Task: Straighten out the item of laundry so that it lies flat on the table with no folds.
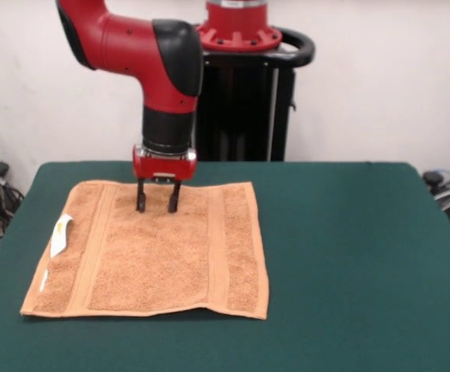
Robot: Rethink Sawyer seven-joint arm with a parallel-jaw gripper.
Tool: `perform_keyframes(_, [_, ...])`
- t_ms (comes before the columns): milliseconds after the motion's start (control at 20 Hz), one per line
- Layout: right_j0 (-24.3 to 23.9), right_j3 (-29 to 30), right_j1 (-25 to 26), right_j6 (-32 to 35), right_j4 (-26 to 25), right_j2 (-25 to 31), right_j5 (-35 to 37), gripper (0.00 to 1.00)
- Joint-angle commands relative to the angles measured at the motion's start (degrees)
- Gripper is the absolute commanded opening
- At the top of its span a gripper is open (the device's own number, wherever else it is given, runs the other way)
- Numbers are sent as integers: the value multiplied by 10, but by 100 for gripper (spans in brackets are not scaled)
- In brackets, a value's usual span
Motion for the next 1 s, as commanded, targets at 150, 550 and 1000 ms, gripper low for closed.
perform_keyframes(150, [6,18,-75,88,5,51,67,100])
perform_keyframes(550, [-13,69,-250,59,60,109,249,100])
perform_keyframes(1000, [-24,81,-277,63,47,124,258,100])
